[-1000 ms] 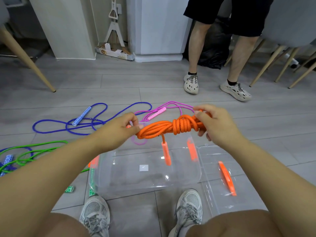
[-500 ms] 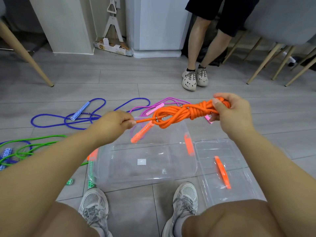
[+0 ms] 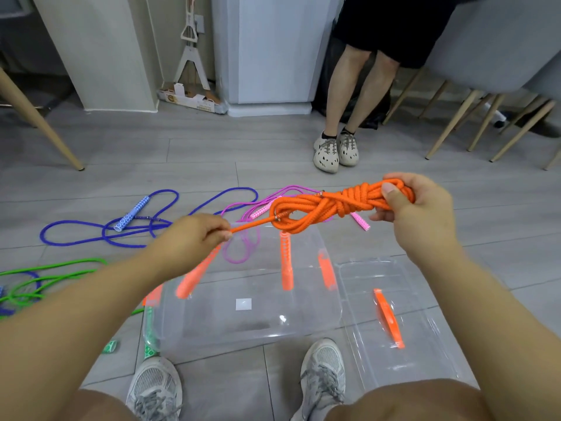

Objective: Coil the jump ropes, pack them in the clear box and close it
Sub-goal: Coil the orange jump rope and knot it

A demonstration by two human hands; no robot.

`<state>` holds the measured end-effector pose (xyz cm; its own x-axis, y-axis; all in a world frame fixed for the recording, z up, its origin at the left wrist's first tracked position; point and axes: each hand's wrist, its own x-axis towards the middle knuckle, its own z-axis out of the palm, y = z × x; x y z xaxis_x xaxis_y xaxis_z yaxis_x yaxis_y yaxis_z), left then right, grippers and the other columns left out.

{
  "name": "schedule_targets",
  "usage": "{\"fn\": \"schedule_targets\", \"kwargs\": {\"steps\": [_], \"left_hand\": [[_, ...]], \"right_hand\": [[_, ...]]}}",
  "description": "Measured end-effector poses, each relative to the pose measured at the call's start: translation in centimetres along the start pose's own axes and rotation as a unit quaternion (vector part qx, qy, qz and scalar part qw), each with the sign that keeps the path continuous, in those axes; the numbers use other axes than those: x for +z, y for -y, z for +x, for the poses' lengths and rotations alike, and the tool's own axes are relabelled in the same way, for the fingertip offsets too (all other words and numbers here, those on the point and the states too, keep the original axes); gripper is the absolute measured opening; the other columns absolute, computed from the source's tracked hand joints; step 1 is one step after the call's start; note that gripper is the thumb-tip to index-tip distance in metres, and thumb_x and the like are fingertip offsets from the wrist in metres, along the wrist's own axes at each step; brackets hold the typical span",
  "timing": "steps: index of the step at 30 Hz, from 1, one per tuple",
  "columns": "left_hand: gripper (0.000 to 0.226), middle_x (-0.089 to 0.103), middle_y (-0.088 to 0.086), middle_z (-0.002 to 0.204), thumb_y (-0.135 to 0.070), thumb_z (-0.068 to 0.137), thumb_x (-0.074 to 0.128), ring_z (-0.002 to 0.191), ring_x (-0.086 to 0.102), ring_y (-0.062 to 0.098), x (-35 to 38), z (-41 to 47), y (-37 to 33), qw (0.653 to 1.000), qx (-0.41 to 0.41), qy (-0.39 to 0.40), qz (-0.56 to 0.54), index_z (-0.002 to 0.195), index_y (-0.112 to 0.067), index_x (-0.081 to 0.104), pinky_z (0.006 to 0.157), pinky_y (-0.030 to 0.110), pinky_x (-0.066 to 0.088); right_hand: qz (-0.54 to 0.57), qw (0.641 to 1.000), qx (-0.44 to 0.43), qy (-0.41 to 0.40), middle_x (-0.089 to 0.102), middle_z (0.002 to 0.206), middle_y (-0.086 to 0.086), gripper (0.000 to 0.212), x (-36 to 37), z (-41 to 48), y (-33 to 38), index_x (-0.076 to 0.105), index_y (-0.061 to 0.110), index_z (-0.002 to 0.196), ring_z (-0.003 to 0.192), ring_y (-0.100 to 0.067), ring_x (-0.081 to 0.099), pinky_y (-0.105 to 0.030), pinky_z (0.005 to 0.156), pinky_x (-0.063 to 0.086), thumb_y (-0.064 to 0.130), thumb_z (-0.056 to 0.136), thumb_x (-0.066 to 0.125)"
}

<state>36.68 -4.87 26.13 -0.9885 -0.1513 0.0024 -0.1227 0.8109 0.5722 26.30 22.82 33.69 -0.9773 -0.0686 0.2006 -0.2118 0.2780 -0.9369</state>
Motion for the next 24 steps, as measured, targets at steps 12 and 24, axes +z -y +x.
{"fn": "schedule_targets", "kwargs": {"steps": [12,24], "left_hand": [[0.012,0.067,-0.018,0.079,-0.020,0.085,0.067,0.069,0.060,0.002,0.8,4.8,-5.1,0.982,0.032,-0.008,-0.185,0.078,-0.029,0.066,0.065,0.010,0.043],[0.010,0.066,-0.017,0.078,-0.029,0.084,0.067,0.072,0.060,0.000,4.9,10.8,-2.3,0.990,-0.009,0.081,-0.112,0.075,-0.032,0.067,0.069,0.019,0.045]], "right_hand": [[0.146,0.971,-0.041,-0.187,0.057,0.092,-0.002,0.018,-0.3,6.6,3.2,0.051,0.006,0.113,0.074,-0.012,0.066,-0.018,0.061,0.055,0.007,0.096,0.046],[0.110,0.980,0.109,-0.121,0.059,0.082,-0.010,0.025,3.4,14.0,-14.3,0.056,-0.007,0.106,0.074,-0.020,0.058,-0.025,0.072,0.057,-0.014,0.082,0.051]]}}
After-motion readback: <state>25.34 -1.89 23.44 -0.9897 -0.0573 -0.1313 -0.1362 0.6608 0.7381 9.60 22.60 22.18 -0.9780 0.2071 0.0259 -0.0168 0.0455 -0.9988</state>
